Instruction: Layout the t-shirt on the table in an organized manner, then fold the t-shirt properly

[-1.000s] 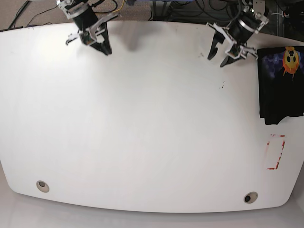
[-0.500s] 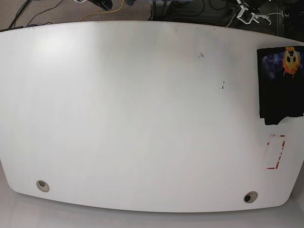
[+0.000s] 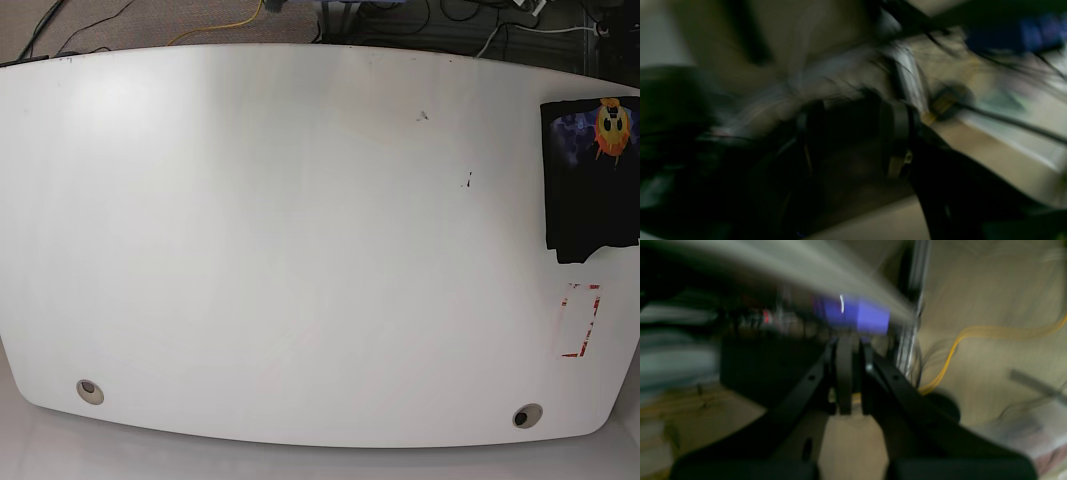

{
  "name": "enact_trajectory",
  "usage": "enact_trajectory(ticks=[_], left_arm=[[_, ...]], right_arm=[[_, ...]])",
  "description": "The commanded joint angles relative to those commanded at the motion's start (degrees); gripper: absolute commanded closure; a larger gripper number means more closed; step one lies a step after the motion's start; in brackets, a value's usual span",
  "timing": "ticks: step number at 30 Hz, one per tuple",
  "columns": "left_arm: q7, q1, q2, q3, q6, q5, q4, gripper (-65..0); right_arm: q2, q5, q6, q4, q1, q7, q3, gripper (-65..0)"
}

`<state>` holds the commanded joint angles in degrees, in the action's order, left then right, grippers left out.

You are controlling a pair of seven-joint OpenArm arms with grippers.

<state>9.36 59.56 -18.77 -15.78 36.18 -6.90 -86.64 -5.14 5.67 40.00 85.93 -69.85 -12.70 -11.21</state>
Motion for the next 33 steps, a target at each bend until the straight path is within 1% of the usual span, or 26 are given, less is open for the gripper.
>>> enact_trajectory(ticks=[3, 6, 8, 10, 12, 14, 15, 16, 18, 20, 24, 26, 27, 31, 32, 33], left_arm=[[-1.1, -3.8, -0.1, 2.8, -0.4, 0.1, 5.9, -24.4], [-1.4, -9.9, -0.4, 6.0, -2.7, 3.8, 14.1, -24.4], [-2.3, -13.2, 0.4, 7.8, -3.8, 5.0, 19.0, -24.4], [-3.3, -16.0, 0.8, 9.1, -4.7, 5.5, 22.6, -24.4], [-4.6, -20.1, 0.8, 11.0, -6.8, 5.5, 28.2, -24.4], [-5.5, -22.7, 0.8, 12.7, -8.3, 5.5, 33.1, -24.4], [-5.9, -24.4, 0.8, 13.9, -9.0, 5.5, 35.3, -24.4], [-6.2, -27.0, 0.9, 15.4, -9.8, 5.5, 38.4, -24.4], [-6.2, -28.8, 1.2, 16.9, -10.5, 5.5, 41.1, -24.4], [-6.2, -31.6, 1.8, 18.7, -11.5, 5.5, 45.0, -24.4], [-6.2, -36.5, 3.3, 20.6, -12.8, 5.5, 51.4, -24.4], [-6.2, -39.2, 3.7, 21.5, -14.8, 5.5, 55.5, -24.4], [-6.3, -41.1, 4.0, 22.5, -16.2, 5.5, 57.7, -24.4], [-7.1, -46.1, 7.4, 26.8, -20.5, 5.5, 64.4, -24.4], [-7.1, -46.6, 7.7, 27.2, -21.0, 5.5, 65.3, -24.4], [-7.1, -48.0, 8.2, 28.0, -22.1, 5.5, 67.0, -24.6]], right_arm=[[-0.1, -0.1, 0.0, -5.6, 4.5, 0.0, -0.1, -3.8], [-0.9, -0.1, 0.0, -13.2, 9.8, 0.0, 0.2, -3.8], [-1.1, -0.1, 0.0, -17.2, 12.9, 0.0, 0.2, -3.8], [-1.1, -0.1, 0.0, -19.8, 15.6, 0.0, 0.2, -3.8], [-1.1, -0.2, 0.0, -24.0, 19.7, 0.0, 0.2, -3.8], [-1.3, -0.2, 0.0, -28.0, 22.5, 0.0, 0.2, -3.8], [-1.8, -0.2, -0.48, -30.1, 23.9, 0.0, 0.2, -3.8], [-2.0, -0.2, -1.63, -32.9, 26.5, 0.0, 0.3, -3.8], [-2.2, -0.2, -2.42, -35.3, 28.5, 0.1, 0.3, -3.8], [-2.3, -0.2, -2.51, -39.4, 31.2, 0.1, 0.3, -3.8], [-3.1, -0.2, -2.95, -44.1, 35.1, 0.1, 0.3, -3.8], [-3.3, -0.2, -3.12, -47.2, 37.7, 0.2, 0.3, -3.8], [-3.3, -0.2, -3.12, -49.3, 39.3, 0.2, 0.3, -3.8], [-3.5, -0.2, -3.12, -56.1, 43.9, 0.2, 0.3, -3.8], [-3.5, -0.2, -3.12, -56.8, 44.5, 0.2, 0.3, -3.8], [-4.0, -0.2, -3.12, -58.4, 45.6, 0.2, 0.3, -4.0]])
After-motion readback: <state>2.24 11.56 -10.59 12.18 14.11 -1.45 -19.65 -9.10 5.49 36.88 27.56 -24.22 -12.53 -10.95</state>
